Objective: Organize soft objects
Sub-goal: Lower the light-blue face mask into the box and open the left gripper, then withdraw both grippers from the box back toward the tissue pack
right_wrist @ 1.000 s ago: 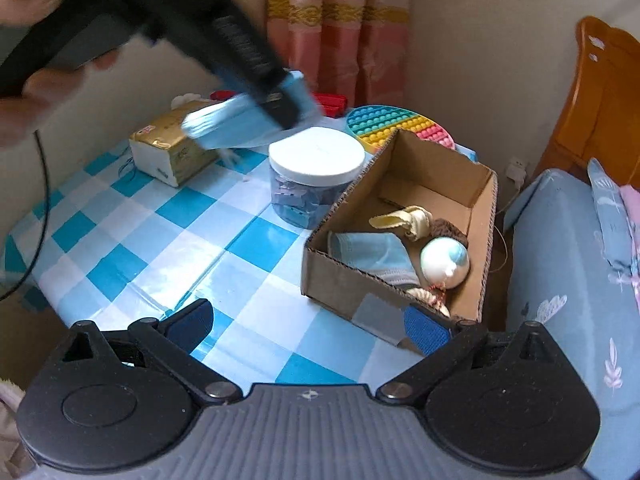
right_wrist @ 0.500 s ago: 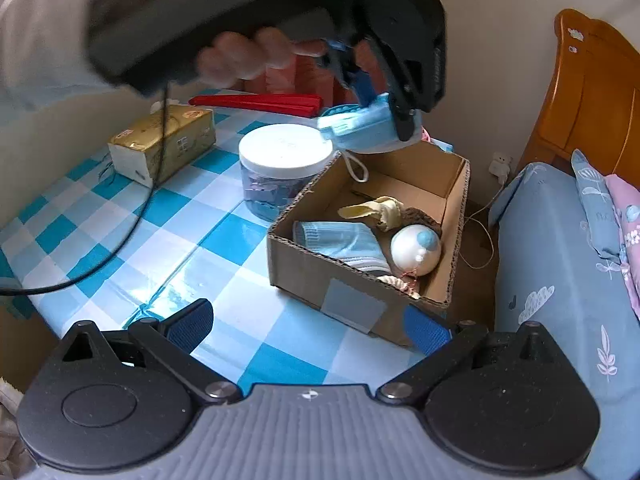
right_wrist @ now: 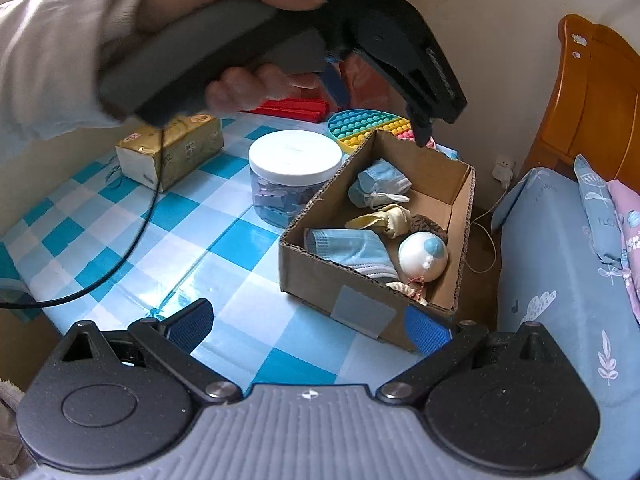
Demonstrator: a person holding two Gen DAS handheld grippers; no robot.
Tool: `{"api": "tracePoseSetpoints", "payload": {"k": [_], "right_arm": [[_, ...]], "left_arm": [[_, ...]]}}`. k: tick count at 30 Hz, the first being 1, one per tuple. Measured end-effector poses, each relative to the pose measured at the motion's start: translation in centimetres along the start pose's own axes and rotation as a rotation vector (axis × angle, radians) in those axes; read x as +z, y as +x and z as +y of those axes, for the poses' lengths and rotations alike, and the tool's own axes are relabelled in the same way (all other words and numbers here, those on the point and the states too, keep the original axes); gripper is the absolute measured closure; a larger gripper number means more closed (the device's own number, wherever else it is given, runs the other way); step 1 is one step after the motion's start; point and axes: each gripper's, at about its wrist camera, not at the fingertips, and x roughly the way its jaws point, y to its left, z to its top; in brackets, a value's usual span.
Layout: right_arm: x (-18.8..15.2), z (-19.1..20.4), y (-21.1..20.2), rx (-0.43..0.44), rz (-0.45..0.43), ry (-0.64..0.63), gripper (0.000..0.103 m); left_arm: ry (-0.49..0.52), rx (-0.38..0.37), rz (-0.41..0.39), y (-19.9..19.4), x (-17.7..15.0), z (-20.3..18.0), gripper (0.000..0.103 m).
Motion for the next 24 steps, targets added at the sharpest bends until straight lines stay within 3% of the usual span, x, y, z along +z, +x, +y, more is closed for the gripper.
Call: {"api": "tracePoseSetpoints", "payload": {"k": [12, 24], "right_arm": [[0.3, 1.8, 0.1, 0.010, 0.043, 0.056, 0.000], [0.3, 3.1, 1.0, 0.006, 0.097, 0.095, 0.000]], "left_arm": [[-0.010, 0.073, -0.072, -6.2, -6.6, 1.9, 0.005], [-0.129, 0.199, -0.184, -11.1, -15.3, 4.4, 0.002]]}}
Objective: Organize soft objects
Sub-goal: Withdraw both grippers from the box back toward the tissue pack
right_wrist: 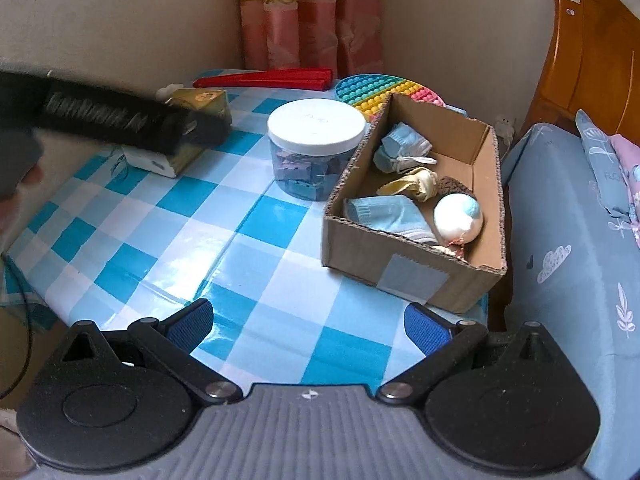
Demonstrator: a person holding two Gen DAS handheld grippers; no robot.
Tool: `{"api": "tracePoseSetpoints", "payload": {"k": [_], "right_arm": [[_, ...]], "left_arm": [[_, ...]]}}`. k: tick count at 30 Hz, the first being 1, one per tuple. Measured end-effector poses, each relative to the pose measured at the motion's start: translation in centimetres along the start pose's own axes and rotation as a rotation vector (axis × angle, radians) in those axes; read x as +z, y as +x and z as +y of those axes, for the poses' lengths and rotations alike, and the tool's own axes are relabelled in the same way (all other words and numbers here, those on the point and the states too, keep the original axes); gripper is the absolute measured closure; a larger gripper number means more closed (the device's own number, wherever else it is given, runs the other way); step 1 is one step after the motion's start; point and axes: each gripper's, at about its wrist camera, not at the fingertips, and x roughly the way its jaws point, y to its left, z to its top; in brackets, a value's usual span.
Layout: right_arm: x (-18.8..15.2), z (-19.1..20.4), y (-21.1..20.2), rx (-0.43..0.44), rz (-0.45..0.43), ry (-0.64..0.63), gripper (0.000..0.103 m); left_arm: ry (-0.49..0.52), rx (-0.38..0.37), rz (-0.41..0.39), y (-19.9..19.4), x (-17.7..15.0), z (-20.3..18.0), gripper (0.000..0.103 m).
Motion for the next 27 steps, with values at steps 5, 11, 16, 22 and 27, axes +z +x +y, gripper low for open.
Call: {"api": "tracePoseSetpoints", "payload": {"k": [5, 11, 16, 22, 27], "right_arm": [[0.2, 1.1, -0.3, 0.002, -0.004, -0.022, 0.000], [0.7, 2.3, -0.4, 0.009, -0.010, -0.031, 0.000], [1.3, 3.7, -0.6, 0.023, -0.019, -0.058, 0.000], [2.0, 5.4, -0.1, 0.042, -0.020, -0.072, 0.000], [3.0, 6.3, 0.8, 0.052, -0.012, -0.076, 0.000]], "left_arm": [[-0.053, 0.048, 0.023, -0.8, -2.7, 2.6, 0.002], [-0.158, 0.099, 0.035, -1.3, -5.1, 6.2, 0.002], [-0.216, 0.160, 0.045, -1.6, -6.6, 9.1, 0.002], [-0.276, 0.224, 0.050, -1.5, -7.5, 12.5, 0.002], [-0.304, 0.239, 0.057, -0.7, -7.5, 15.0, 0.002]]}}
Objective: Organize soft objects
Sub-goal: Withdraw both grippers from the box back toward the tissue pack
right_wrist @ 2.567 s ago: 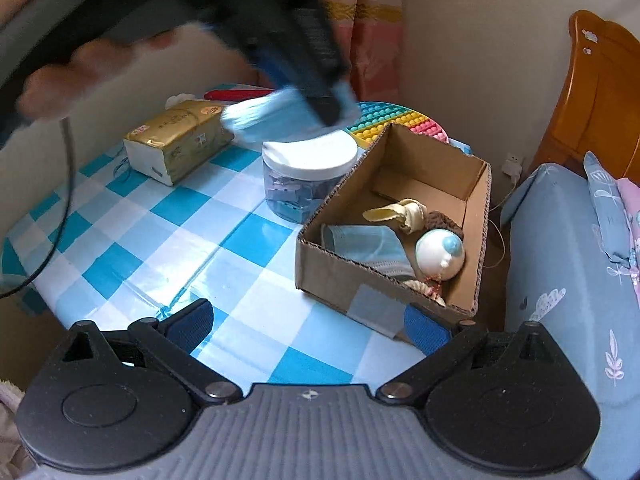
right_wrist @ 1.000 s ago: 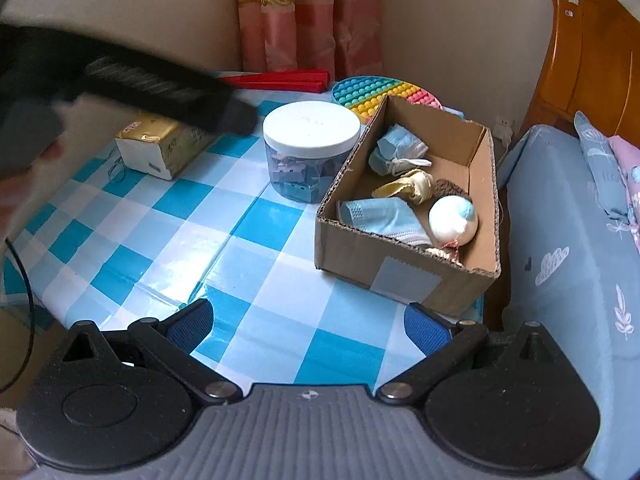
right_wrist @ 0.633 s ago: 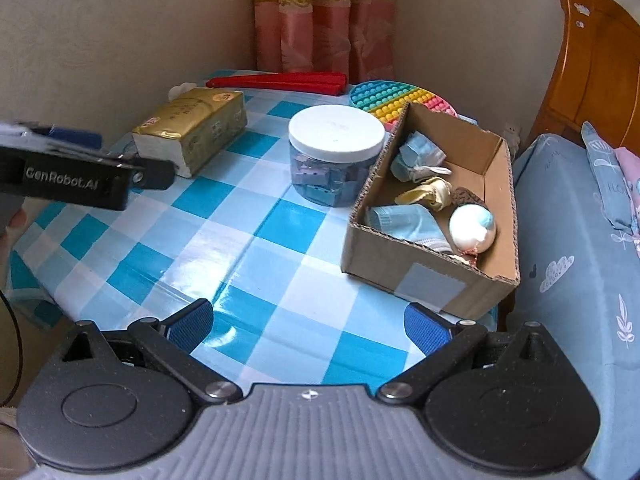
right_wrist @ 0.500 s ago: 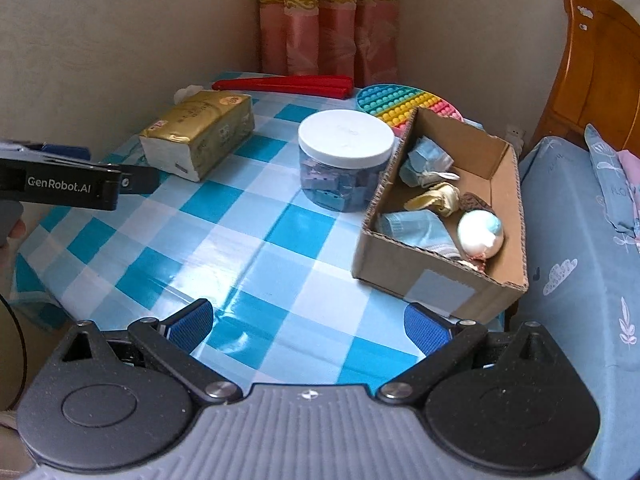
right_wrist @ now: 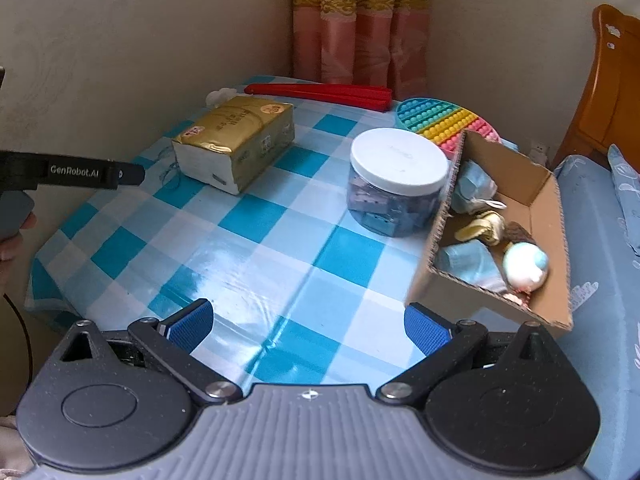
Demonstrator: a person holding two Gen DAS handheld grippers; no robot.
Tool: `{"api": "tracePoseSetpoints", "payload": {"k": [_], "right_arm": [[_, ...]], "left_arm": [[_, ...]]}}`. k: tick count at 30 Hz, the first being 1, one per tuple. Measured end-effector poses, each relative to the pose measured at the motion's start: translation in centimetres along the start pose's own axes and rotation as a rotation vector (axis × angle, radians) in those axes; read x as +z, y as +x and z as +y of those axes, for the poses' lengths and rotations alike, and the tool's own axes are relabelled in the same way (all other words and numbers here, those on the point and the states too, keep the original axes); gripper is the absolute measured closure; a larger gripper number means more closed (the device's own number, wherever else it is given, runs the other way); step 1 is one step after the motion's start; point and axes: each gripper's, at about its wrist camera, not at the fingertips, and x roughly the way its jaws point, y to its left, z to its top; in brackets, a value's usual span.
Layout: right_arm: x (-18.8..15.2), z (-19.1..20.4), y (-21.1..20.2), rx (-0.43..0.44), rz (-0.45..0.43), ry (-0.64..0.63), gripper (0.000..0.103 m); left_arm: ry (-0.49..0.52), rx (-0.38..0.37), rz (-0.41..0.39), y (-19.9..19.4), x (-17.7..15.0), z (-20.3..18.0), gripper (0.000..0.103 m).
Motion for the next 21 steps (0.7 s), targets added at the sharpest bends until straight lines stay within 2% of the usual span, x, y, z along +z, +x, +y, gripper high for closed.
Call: {"api": "tracePoseSetpoints", "payload": {"k": [8, 14, 21], "right_arm": [[1.6, 0.9, 1.8, 0.012, 0.021, -0.028, 0.000], [4.0, 2.2, 2.6, 0.059, -0.003, -0.140, 0.000], [9.0, 3.9, 3.9, 0.157, -0.067, -0.297, 0.000]], "left_arm": [[-0.013, 0.016, -0.010, 1.4, 1.8, 2.1, 0.002], [-0.014, 0.011, 0.039, 2.2, 1.4, 2.3, 0.002], [0.010, 0.040, 0.049, 1.9, 0.6, 2.9, 0.002]]}}
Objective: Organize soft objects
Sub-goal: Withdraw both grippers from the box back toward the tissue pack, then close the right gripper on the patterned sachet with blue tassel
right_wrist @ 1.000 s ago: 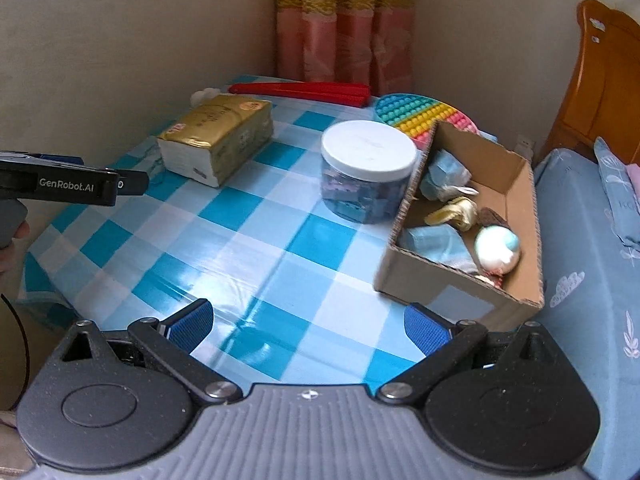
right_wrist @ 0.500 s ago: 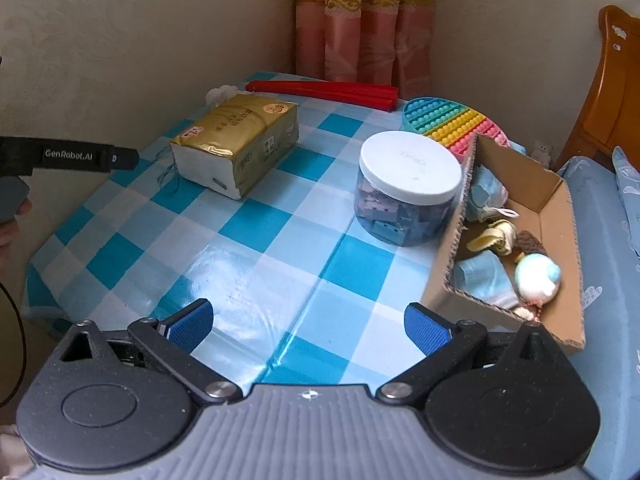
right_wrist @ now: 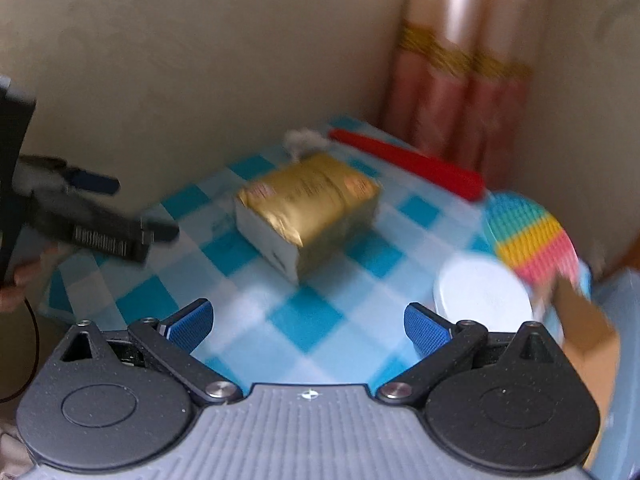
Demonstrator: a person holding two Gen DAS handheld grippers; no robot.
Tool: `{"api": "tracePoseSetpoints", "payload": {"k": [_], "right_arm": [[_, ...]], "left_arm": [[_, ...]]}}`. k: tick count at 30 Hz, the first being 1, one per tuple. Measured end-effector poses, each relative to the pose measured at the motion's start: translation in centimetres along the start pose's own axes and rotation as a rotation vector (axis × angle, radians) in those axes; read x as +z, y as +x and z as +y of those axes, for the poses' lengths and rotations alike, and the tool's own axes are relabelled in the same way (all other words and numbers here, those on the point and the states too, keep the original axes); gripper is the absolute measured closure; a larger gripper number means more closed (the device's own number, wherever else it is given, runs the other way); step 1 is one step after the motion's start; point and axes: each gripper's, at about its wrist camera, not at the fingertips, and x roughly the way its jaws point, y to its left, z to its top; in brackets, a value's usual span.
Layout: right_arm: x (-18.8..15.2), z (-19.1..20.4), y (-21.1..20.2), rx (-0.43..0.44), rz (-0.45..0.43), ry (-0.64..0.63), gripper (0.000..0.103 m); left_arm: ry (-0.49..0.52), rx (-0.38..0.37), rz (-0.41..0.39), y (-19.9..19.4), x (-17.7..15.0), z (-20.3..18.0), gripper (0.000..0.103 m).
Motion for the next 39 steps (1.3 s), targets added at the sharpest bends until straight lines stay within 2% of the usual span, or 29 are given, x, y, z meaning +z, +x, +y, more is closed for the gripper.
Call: {"api": "tracePoseSetpoints", "payload": {"k": [7, 14, 17, 22, 28, 32, 39], "right_arm": [[6.9, 0.3, 4.2, 0.132, -0.017, -0.174, 0.000], [12.7, 1.9, 10.8, 0.212, 0.052, -0.291, 0.000], [14.3, 2.8, 13.9, 0.235, 0.120, -0.316, 0.000], [15.6, 3.9, 18.9, 0.279, 0.267, -0.373, 0.000], [16.9, 4.0, 23.8, 0.307, 0.444, -0.316, 0.000], [16.9, 4.5, 25.5, 0.299, 0.516, -0.313, 0.001], [16.8, 5.3, 27.0, 0.261, 0.560, -0.337, 0.001]], "left_arm": [[0.026, 0.037, 0.023, 0.2, -1.0, 0.3, 0.002], [0.013, 0.044, 0.046, 0.7, -1.4, 0.9, 0.002], [0.019, 0.042, 0.051, 0.9, -1.5, 0.9, 0.002], [0.014, 0.039, 0.063, 1.4, -1.8, 0.9, 0.002], [-0.001, 0.024, 0.065, 1.7, -2.2, 1.1, 0.002], [0.001, 0.006, 0.067, 1.8, -2.3, 1.0, 0.002], [0.007, -0.010, 0.066, 1.9, -2.3, 0.8, 0.002]]}}
